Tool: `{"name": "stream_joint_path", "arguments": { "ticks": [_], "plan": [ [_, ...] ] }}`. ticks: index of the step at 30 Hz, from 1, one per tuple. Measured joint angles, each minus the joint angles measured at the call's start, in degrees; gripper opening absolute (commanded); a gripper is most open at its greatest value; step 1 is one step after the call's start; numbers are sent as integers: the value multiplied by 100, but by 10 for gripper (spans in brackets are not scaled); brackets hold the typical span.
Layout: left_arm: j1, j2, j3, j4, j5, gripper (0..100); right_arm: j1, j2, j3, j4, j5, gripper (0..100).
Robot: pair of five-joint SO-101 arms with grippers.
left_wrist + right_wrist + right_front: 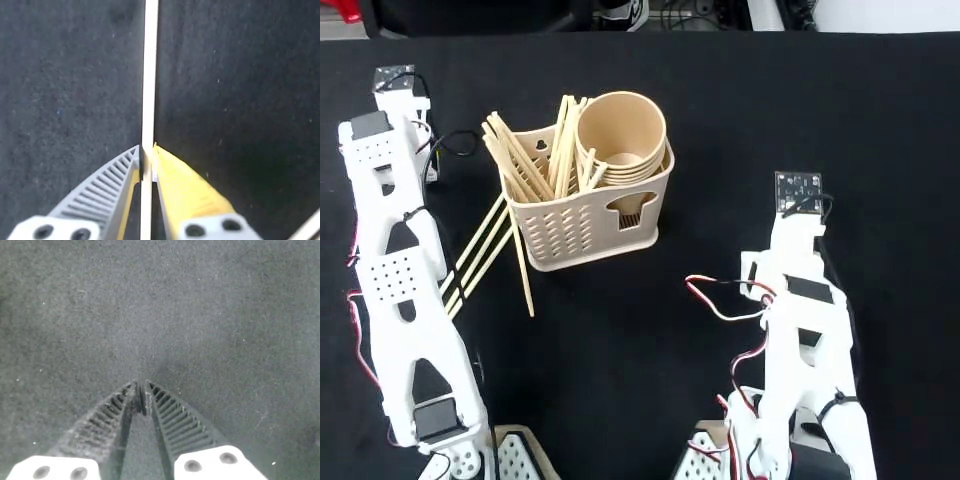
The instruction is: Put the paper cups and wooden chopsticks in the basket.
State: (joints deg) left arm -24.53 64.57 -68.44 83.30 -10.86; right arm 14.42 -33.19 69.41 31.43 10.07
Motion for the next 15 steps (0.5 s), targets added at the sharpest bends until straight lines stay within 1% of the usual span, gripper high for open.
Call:
{"name": "stream_joint_path", "arguments": {
  "ticks": [3,7,8,12,15],
  "plan": [
    [0,0,-484,440,0,29,0,0,0,0,0,21],
    [0,70,-1609,1451,0,28,0,0,0,0,0,21],
    [0,105,-1899,1574,53,28,0,0,0,0,0,21],
    [-132,114,-2312,1732,607,28,0,0,0,0,0,21],
    [-237,114,-2198,1741,712,28,0,0,0,0,0,21]
  ]
}}
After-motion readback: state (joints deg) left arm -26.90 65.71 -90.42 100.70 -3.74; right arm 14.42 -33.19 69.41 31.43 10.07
